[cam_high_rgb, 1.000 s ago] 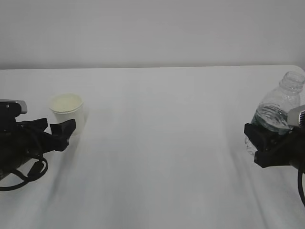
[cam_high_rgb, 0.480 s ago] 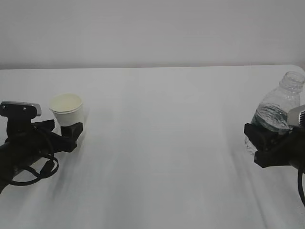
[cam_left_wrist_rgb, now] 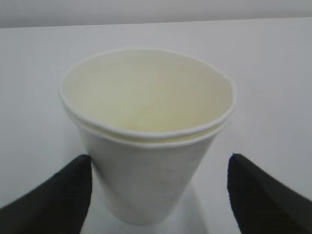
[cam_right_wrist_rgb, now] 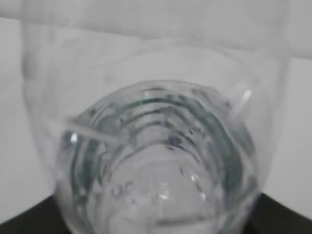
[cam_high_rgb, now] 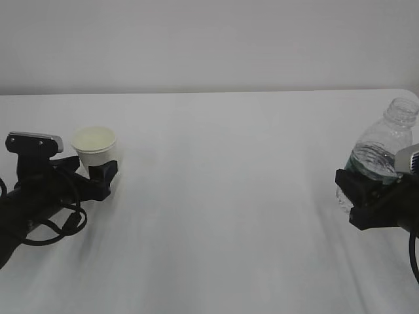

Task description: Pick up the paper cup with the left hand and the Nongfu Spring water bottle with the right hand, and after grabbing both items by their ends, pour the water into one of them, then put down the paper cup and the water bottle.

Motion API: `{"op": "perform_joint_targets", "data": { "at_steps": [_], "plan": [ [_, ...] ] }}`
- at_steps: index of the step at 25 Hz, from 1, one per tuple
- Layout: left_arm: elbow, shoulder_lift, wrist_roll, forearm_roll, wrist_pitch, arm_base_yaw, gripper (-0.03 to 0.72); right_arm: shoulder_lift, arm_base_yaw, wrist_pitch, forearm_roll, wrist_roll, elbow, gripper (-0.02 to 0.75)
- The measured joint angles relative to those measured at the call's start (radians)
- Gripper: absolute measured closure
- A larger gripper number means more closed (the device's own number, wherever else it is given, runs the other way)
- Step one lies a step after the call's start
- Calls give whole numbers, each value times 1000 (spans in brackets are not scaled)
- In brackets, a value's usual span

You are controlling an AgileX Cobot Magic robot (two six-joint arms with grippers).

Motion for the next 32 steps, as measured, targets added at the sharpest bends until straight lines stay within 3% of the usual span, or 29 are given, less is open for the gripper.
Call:
{"op": "perform_joint_targets", "data": {
  "at_steps": [32],
  "plan": [
    [-198,114,12,-12,0,0,76,-2,0,0,0,-3,0,318]
  ]
}}
